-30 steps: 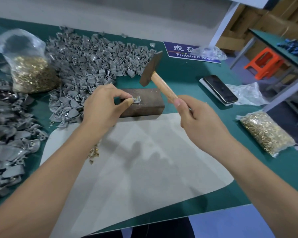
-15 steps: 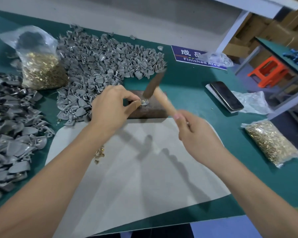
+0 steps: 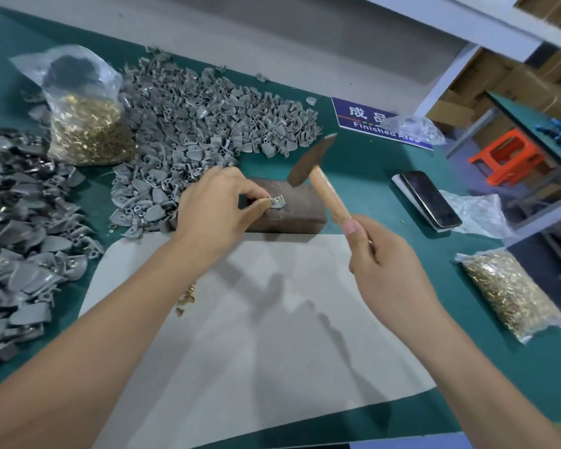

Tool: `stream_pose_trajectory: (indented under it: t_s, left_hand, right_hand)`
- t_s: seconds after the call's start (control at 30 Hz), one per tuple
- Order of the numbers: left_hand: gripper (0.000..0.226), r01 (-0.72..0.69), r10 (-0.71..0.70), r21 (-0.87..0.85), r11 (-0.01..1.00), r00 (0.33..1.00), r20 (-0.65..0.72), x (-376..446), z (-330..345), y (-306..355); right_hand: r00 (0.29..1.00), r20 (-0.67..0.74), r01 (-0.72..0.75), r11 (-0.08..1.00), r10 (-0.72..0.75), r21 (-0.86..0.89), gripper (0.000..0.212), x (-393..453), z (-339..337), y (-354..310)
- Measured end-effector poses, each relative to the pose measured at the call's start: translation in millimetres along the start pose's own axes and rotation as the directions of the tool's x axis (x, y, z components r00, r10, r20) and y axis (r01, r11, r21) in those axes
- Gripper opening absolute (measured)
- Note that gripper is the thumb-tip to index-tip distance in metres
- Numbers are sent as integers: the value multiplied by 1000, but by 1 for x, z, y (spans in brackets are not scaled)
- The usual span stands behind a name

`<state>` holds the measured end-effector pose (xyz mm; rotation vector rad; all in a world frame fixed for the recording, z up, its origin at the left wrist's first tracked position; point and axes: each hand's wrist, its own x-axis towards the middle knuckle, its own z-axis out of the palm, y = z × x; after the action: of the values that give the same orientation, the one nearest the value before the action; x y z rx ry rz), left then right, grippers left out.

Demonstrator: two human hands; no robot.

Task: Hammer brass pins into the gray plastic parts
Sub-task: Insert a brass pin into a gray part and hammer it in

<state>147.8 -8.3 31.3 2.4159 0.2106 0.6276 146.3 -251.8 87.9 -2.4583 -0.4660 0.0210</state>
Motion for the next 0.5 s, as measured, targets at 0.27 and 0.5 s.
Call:
stream_pose_trajectory:
  t_s: [0.27, 0.5]
  left_hand:
    - [8, 12, -12, 16, 1000, 1000, -11, 0, 0, 0]
    - [13, 30, -30, 11, 999, 1000, 7, 1, 0, 0]
  right_hand:
    - [991, 106, -84, 996, 87, -30, 37, 9, 1, 6]
    - [1000, 13, 22, 999, -22, -36, 30, -8, 7, 21]
